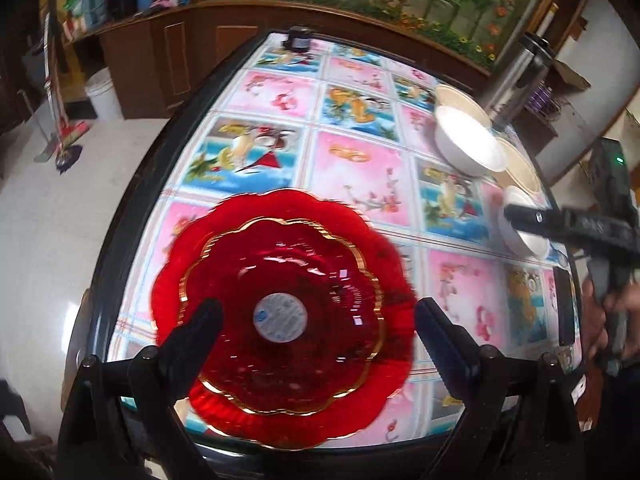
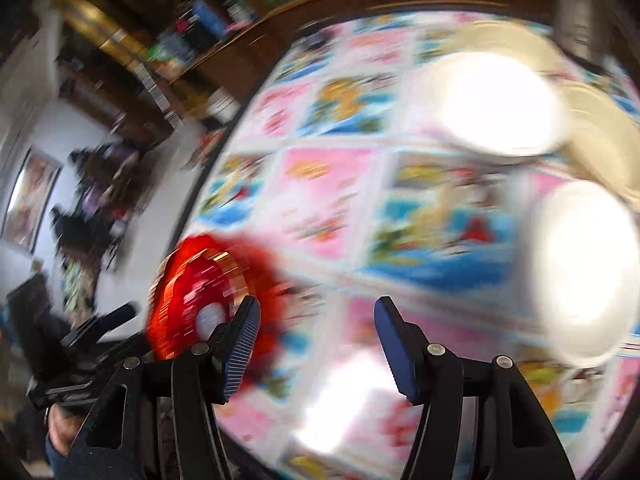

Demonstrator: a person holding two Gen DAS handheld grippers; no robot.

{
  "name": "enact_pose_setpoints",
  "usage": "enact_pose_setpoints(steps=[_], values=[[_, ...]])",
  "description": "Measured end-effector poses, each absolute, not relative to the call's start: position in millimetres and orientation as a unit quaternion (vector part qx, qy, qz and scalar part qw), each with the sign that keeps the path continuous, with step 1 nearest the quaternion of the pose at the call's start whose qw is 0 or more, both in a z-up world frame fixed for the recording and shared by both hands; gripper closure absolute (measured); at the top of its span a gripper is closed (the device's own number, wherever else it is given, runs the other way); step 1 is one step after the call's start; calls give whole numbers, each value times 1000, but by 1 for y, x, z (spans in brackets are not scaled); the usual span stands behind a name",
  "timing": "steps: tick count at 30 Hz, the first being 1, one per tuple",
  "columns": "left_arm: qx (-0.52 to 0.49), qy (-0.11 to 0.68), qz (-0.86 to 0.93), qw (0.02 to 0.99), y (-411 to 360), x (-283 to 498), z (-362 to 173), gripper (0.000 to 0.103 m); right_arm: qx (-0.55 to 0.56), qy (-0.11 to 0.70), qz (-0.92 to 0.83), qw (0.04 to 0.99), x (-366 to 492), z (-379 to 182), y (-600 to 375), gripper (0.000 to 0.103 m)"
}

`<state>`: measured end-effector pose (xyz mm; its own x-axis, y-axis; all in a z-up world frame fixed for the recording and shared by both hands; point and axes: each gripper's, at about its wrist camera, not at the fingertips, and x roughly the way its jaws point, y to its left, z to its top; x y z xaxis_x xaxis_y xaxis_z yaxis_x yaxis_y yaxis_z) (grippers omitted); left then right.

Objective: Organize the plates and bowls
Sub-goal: 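Set the stacked red plates on the table and open both tools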

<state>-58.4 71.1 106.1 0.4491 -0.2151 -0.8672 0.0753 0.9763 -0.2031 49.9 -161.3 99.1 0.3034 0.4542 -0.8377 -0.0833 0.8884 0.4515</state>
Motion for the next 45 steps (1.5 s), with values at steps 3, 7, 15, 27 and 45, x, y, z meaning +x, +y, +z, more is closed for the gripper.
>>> enact_pose_setpoints(steps=[3,7,15,27,45], values=[[-59,519,-100,847,56,-58,107,7,174,558,119,803,55,96,-204,39],[-40,522,-126,843,30,-59,107,7,171,560,72,807,63,85,-245,39],[-15,532,-170,829,-14,-59,101,7,169,588,87,786,55,58,-253,39],[-19,533,-209,820,-57,-49,97,7,161,634,207,727,-36,71,-212,39],[-2,566,-250,785,-141,-28,55,46,215,589,75,776,-62,63,-318,61]])
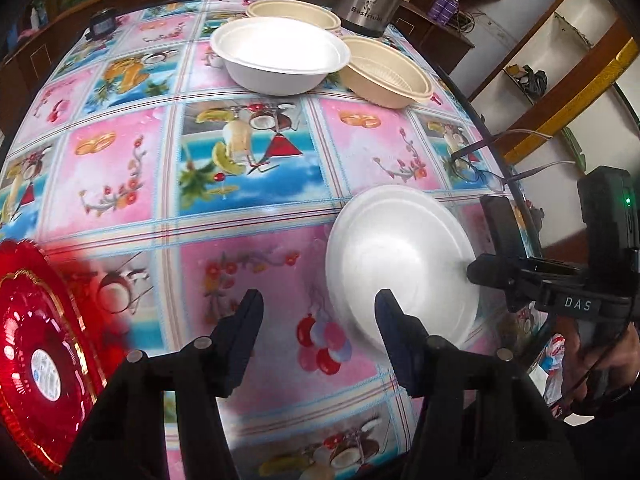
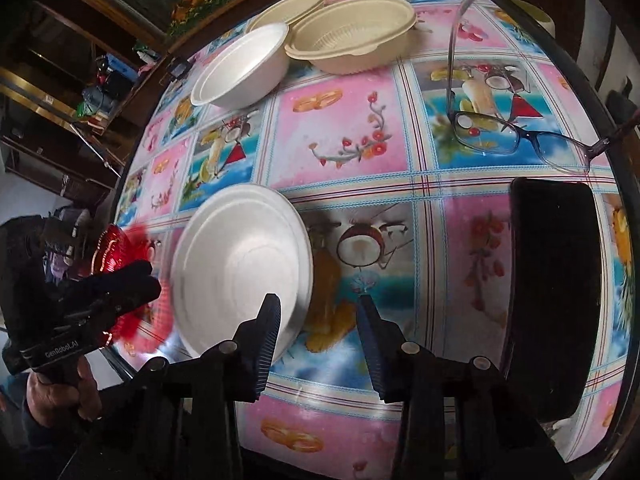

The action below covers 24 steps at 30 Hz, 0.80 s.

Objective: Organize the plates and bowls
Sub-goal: 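Set the stacked red plates on the table and open both tools, then grasp the white foam plate rim with both tools and lift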

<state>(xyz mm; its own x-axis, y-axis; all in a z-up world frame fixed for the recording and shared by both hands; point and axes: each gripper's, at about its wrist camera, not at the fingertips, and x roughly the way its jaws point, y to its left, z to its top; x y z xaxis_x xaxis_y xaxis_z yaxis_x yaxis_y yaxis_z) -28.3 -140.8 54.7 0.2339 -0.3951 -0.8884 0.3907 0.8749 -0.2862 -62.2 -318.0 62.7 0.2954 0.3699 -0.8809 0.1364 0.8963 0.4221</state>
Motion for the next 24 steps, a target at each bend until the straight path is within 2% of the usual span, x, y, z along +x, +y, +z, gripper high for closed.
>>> enact_pose_setpoints(steps=[2,4,7,9,24], values=[[6,569,-249,784,-146,-27,49,48,210,592,78,774,-58,58,-315,65],[9,573,-256,779,-150,-27,44,65,213,598,86,768,-52,52,-314,76],[9,578,-268,771,-157,-29,38,78,222,598,100,764,-49,51,-313,88],[20,575,-268,773,-162,-32,38,79,209,598,106,767,-49,55,-308,92],[16,553,-250,794,-148,-35,54,79,207,604,129,759,-38,63,-292,92]])
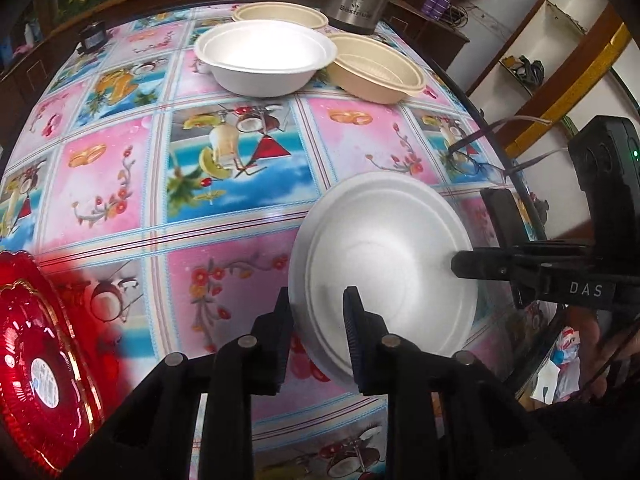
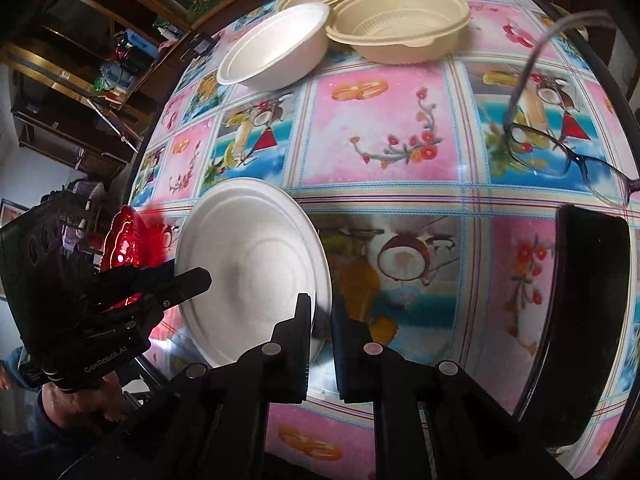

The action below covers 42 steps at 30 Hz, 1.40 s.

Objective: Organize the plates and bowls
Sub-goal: 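Grasp the white foam plate rim with both tools and lift, then carry the white plate over the red plates and lower it with both tools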

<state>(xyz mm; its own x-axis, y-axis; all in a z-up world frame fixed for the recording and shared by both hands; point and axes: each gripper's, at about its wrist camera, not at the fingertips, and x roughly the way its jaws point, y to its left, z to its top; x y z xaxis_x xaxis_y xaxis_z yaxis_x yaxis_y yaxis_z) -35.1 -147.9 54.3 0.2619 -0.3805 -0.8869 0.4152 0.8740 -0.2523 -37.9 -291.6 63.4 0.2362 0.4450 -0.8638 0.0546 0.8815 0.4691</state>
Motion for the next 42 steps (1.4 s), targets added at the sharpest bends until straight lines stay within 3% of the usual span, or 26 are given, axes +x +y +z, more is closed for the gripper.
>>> enact_pose_setpoints(steps=[23,42], values=[[-36,511,-159,844,-31,-53,103,76,168,570,223,773,-1,124,-189,92],[-88,519,-57,849,89,-73,90,70,114,596,302,735,30,99,-47,92]])
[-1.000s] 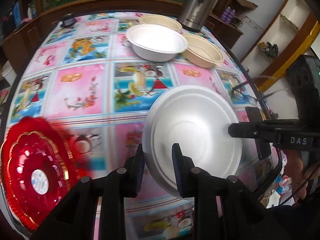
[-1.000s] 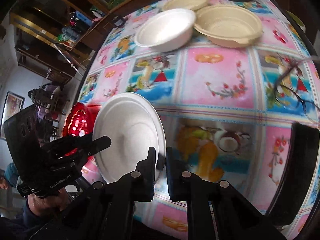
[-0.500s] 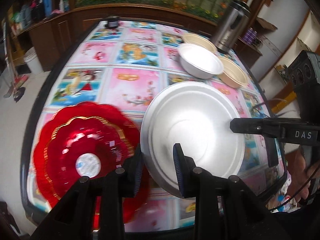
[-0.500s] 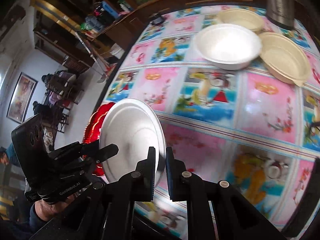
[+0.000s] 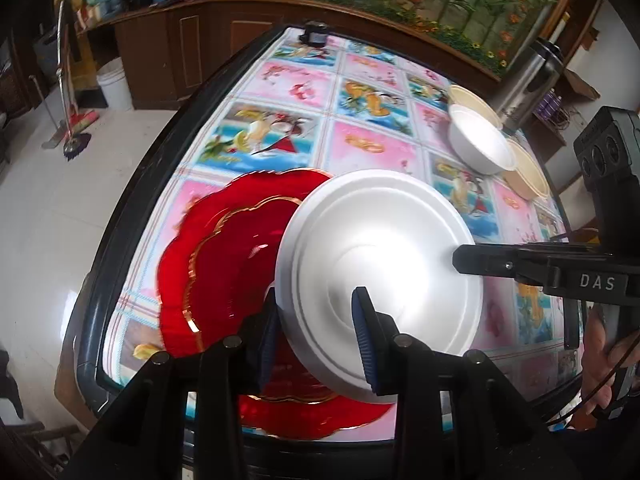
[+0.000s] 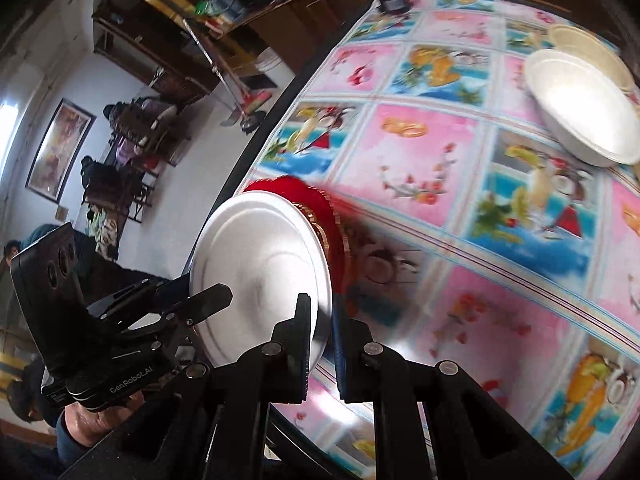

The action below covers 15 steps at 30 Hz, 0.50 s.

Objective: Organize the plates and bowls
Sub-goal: 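Carry the white plate over the red plates and lower it with both tools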

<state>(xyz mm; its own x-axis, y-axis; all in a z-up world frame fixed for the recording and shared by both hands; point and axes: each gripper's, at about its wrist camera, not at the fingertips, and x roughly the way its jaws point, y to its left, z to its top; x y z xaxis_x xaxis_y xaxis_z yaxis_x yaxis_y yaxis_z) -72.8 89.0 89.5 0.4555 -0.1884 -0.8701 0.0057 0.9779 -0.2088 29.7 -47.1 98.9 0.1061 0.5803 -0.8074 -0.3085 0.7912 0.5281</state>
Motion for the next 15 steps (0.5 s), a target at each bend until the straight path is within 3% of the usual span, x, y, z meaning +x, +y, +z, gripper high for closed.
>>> enact_pose_setpoints(steps=[15], values=[[-110,541,-36,833,123,-69,60,70,91,633,302,707,42,60,-2,92]])
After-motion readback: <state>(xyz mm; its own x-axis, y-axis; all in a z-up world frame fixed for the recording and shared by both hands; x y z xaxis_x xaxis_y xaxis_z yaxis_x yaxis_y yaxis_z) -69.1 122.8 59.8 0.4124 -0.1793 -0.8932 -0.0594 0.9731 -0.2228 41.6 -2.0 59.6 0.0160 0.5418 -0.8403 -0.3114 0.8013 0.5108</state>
